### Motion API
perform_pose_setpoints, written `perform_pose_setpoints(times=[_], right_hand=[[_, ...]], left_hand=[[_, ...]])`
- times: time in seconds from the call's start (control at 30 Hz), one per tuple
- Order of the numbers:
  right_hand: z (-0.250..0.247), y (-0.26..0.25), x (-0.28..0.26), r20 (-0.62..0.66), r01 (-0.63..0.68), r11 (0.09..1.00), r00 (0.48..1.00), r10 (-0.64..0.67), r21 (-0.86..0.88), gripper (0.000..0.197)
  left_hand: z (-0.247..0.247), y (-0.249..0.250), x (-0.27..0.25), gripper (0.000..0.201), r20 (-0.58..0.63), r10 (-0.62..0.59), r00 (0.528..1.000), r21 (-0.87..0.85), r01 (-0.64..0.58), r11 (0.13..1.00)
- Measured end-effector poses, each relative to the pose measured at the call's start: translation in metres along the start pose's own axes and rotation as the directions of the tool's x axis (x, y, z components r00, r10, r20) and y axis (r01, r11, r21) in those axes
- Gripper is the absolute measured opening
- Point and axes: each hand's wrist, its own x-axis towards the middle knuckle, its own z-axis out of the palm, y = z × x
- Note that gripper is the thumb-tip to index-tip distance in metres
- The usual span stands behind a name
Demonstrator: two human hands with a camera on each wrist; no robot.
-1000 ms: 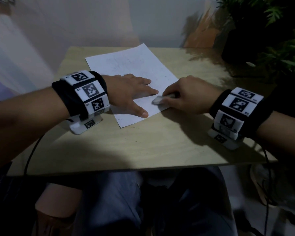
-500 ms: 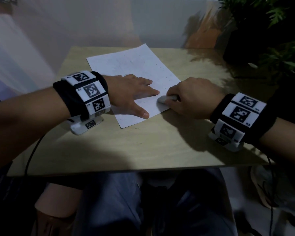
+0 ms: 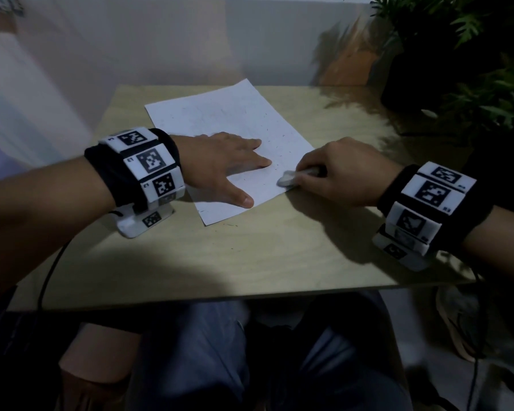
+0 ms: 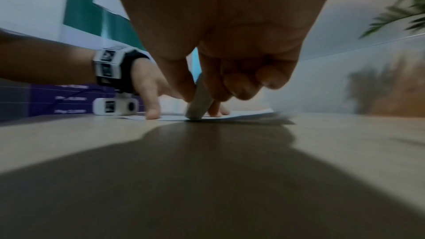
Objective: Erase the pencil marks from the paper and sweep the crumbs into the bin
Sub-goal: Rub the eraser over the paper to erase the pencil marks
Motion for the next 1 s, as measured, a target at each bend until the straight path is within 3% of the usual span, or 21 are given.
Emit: perform_pose_setpoints(times=[0.13, 0.33, 0.43, 0.5, 0.67, 0.77, 0.83, 0.93, 1.0], right_hand=[[0.001, 0.017, 0.006, -0.065, -0.146, 0.983, 0.988, 0.139, -0.115, 0.030], [0.001, 0.013, 0.005, -0.101, -0.096, 0.992, 0.989, 0.105, 0.083, 0.043], [-0.003, 0.008, 0.002, 0.015, -0.007, 0.979, 1.000, 0.005, 0.206, 0.041], [-0.003, 0.004, 0.001, 0.108, 0.032, 0.973, 0.993, -0.058, 0.227, 0.035], [0.003, 0.015, 0.008, -0.037, -0.113, 0.991, 0.993, 0.115, 0.066, 0.041], [-0.001, 0.005, 0.003, 0.106, -0.021, 0.980, 0.994, -0.001, 0.200, 0.036], [-0.004, 0.003, 0.004, 0.143, -0.039, 0.972, 0.990, 0.005, 0.233, 0.035], [-0.001, 0.011, 0.010, 0.024, -0.139, 0.984, 0.990, 0.137, 0.112, 0.036], [0.002, 0.011, 0.010, 0.000, -0.135, 0.987, 0.991, 0.135, 0.085, 0.037]], left_hand=[[-0.001, 0.000, -0.002, 0.104, 0.023, 0.035, 0.999, -0.077, -0.033, 0.997], [-0.001, -0.001, 0.004, 0.099, -0.154, 0.008, 0.988, 0.125, 0.012, 0.992], [0.000, -0.004, 0.006, 0.099, -0.213, -0.002, 0.977, 0.119, 0.028, 0.992], [0.002, -0.006, 0.006, 0.097, -0.202, 0.000, 0.979, 0.077, 0.016, 0.997], [0.002, -0.004, 0.006, 0.097, -0.080, 0.014, 0.997, -0.010, -0.015, 1.000], [0.002, -0.007, 0.006, 0.099, -0.071, 0.020, 0.997, -0.028, -0.022, 0.999], [0.002, -0.007, 0.007, 0.098, -0.073, 0.019, 0.997, -0.042, -0.022, 0.999], [0.002, -0.007, 0.007, 0.097, -0.075, 0.015, 0.997, -0.044, -0.019, 0.999], [0.002, -0.007, 0.006, 0.096, -0.078, 0.010, 0.997, -0.045, -0.014, 0.999]])
